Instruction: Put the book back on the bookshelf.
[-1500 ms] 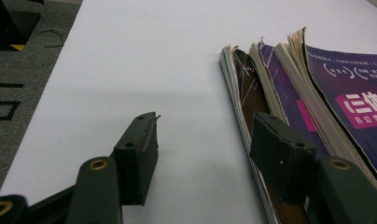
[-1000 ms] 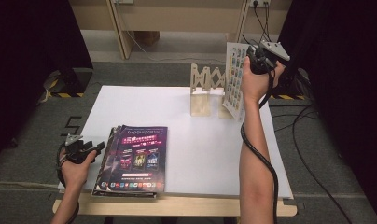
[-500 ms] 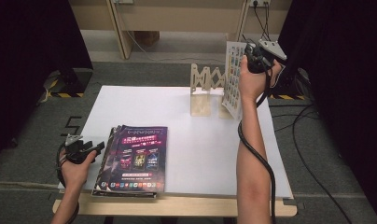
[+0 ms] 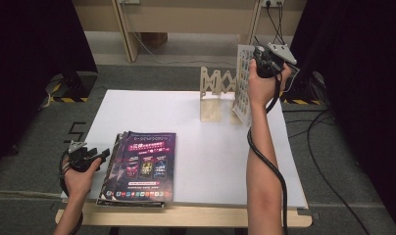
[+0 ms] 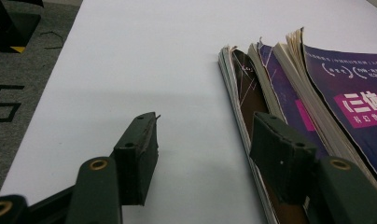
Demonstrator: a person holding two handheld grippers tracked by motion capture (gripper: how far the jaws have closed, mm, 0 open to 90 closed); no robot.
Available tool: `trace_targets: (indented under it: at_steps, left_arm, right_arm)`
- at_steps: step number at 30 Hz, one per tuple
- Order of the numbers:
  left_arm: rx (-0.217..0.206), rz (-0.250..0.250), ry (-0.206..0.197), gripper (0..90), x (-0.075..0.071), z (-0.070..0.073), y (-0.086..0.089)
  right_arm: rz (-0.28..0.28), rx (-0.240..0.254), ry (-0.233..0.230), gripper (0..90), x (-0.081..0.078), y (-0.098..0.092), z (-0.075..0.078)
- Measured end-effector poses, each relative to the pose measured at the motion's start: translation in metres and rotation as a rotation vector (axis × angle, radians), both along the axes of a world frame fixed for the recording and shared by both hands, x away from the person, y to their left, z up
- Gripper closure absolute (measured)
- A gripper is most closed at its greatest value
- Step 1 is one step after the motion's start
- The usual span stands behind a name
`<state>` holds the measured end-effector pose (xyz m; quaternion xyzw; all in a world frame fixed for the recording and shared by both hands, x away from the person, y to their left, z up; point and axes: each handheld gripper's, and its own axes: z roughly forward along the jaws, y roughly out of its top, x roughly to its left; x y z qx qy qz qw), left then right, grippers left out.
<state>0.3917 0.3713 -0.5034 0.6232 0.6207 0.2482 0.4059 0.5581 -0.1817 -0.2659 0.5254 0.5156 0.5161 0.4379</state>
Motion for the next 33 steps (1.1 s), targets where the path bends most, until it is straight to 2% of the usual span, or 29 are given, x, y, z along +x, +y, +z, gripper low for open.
trace_targets:
  at_steps: [10,22,33]
  left_arm:
    - [0.007,-0.003,0.002,41.0,0.0,0.0,-0.001]
    - [0.021,-0.008,-0.004,41.0,0.0,0.0,-0.002]
    - [0.029,-0.01,-0.005,40.9,0.0,0.0,-0.003]
  right_arm:
    - [0.005,-0.02,-0.012,74.5,-0.001,-0.002,-0.02]
    - [0.015,-0.086,-0.072,74.3,-0.025,0.002,-0.041]
    - [0.017,-0.078,-0.069,74.3,-0.038,-0.004,-0.057]
